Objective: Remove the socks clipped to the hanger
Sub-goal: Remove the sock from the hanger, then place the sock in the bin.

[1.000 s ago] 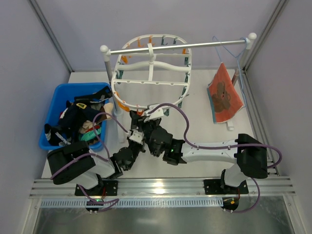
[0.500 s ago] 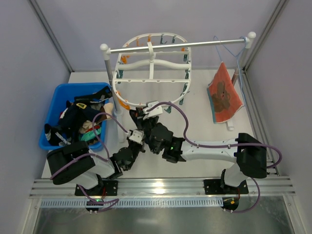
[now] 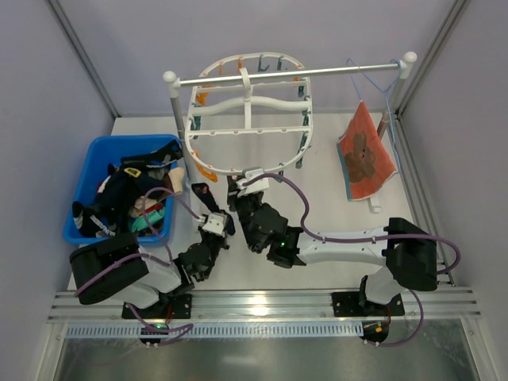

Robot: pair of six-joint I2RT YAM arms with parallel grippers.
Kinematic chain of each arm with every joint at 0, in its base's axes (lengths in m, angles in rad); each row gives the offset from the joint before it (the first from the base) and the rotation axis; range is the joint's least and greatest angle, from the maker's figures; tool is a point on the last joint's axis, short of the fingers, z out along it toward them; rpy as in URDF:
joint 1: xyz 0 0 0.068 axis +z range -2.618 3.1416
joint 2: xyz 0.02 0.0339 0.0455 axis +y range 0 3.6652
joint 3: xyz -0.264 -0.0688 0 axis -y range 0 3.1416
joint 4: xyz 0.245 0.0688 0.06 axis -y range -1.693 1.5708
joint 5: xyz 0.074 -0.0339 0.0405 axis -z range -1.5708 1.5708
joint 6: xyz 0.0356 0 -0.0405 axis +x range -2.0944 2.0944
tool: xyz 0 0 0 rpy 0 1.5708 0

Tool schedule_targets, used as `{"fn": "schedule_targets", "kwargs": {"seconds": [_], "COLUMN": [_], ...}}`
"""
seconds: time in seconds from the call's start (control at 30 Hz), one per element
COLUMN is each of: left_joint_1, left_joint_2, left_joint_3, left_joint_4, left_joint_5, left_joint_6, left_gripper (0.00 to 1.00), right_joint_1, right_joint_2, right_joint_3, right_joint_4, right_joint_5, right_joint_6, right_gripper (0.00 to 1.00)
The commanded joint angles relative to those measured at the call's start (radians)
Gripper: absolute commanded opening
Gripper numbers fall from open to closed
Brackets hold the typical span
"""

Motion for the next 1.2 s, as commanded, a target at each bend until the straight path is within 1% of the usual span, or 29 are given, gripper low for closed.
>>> {"fn": "schedule_targets", "kwargs": {"seconds": [0.0,0.07,0.13,0.17,0.23,0.27,0.3,0.33,0.37,0.4,0.43,0.47,0.5,0.53,0.6,0.63,0.67,0.7,0.73,0.77,0.8,0.83,0.87,0.93,0.97,1.0,1.1,1.13,1.17], "left_joint_1": [-0.005,-0.005,-0.005,-0.004,-0.004,-0.004,-0.002,-0.001,0.004,0.006,0.010,0.025,0.038,0.048,0.094,0.111,0.160,0.191,0.225,0.305,0.346,0.383,0.451,0.508,0.562,0.585,0.671,0.693,0.743], "left_joint_2": [-0.056,-0.091,-0.158,-0.197,-0.270,-0.356,-0.395,-0.444,-0.528,-0.580,-0.623,-0.709,-0.743,-0.772,-0.833,-0.843,-0.847,-0.831,-0.814,-0.792,-0.727,-0.696,-0.659,-0.572,-0.550,-0.533,-0.492,-0.484,-0.464], "left_joint_3": [-0.026,-0.032,-0.029,-0.021,0.018,0.035,0.042,0.039,0.037,0.037,0.057,0.071,0.091,0.110,0.166,0.181,0.215,0.233,0.258,0.311,0.344,0.370,0.394,0.471,0.502,0.547,0.614,0.667,0.696], "left_joint_4": [0.254,0.225,0.162,0.042,-0.130,-0.210,-0.329,-0.367,-0.399,-0.494,-0.548,-0.618,-0.737,-0.798,-0.866,-0.920,-0.938,-0.958,-0.991,-1.010,-1.034,-1.035,-1.044,-1.048,-1.054,-1.073,-1.096,-1.104,-1.116], "left_joint_5": [-0.092,-0.123,-0.138,-0.146,-0.146,-0.143,-0.138,-0.135,-0.134,-0.138,-0.137,-0.132,-0.116,-0.106,-0.099,-0.079,-0.053,-0.019,0.066,0.102,0.169,0.191,0.213,0.236,0.262,0.268,0.308,0.311,0.310], "left_joint_6": [0.008,0.006,-0.007,-0.033,-0.067,-0.086,-0.105,-0.112,-0.118,-0.121,-0.127,-0.132,-0.138,-0.149,-0.153,-0.167,-0.176,-0.187,-0.219,-0.234,-0.260,-0.261,-0.276,-0.291,-0.311,-0.322,-0.348,-0.353,-0.356], "left_gripper": [0.00,0.00,0.00,0.00,0.00,0.00,0.00,0.00,0.00,0.00,0.00,0.00,0.00,0.00,0.00,0.00,0.00,0.00,0.00,0.00,0.00,0.00,0.00,0.00,0.00,0.00,0.00,0.00,0.00], "right_joint_1": [-0.008,-0.010,-0.010,-0.010,-0.008,-0.008,-0.008,-0.010,-0.010,-0.010,-0.011,-0.013,-0.017,-0.022,-0.051,-0.068,-0.086,-0.109,-0.156,-0.184,-0.219,-0.236,-0.249,-0.269,-0.289,-0.301,-0.355,-0.371,-0.411], "right_joint_2": [-0.056,-0.066,-0.077,-0.091,-0.105,-0.123,-0.137,-0.149,-0.176,-0.190,-0.201,-0.215,-0.238,-0.252,-0.287,-0.301,-0.315,-0.330,-0.361,-0.381,-0.410,-0.425,-0.442,-0.474,-0.502,-0.520,-0.595,-0.614,-0.653], "right_joint_3": [-0.040,-0.072,-0.098,-0.123,-0.153,-0.192,-0.213,-0.259,-0.282,-0.304,-0.343,-0.359,-0.374,-0.403,-0.436,-0.471,-0.491,-0.512,-0.555,-0.580,-0.629,-0.653,-0.675,-0.729,-0.744,-0.758,-0.813,-0.841,-0.851], "right_joint_4": [0.071,0.079,0.091,0.097,0.100,0.118,0.126,0.146,0.154,0.163,0.167,0.166,0.157,0.140,0.120,0.097,0.086,0.077,0.062,0.060,0.077,0.091,0.101,0.115,0.114,0.112,0.096,0.092,0.086], "right_joint_5": [0.055,0.056,0.058,0.059,0.055,0.052,0.049,0.047,0.049,0.049,0.049,0.047,0.043,0.032,0.010,-0.037,-0.063,-0.092,-0.129,-0.190,-0.213,-0.226,-0.237,-0.249,-0.255,-0.264,-0.307,-0.319,-0.336], "right_joint_6": [-0.018,-0.018,-0.013,-0.015,-0.012,-0.010,-0.005,-0.001,0.005,0.008,0.010,0.013,0.019,0.037,0.070,0.112,0.149,0.187,0.217,0.266,0.278,0.287,0.292,0.291,0.289,0.291,0.300,0.306,0.317], "right_gripper": [0.33,0.66,0.75,0.80,0.81,0.88,0.89,0.90,0.91,0.93,0.93,0.94,0.95,0.95,0.96,0.96,0.96,0.96,0.96,0.96,0.96,0.96,0.96,0.97,0.97,0.97,0.97,0.97,0.97]}}
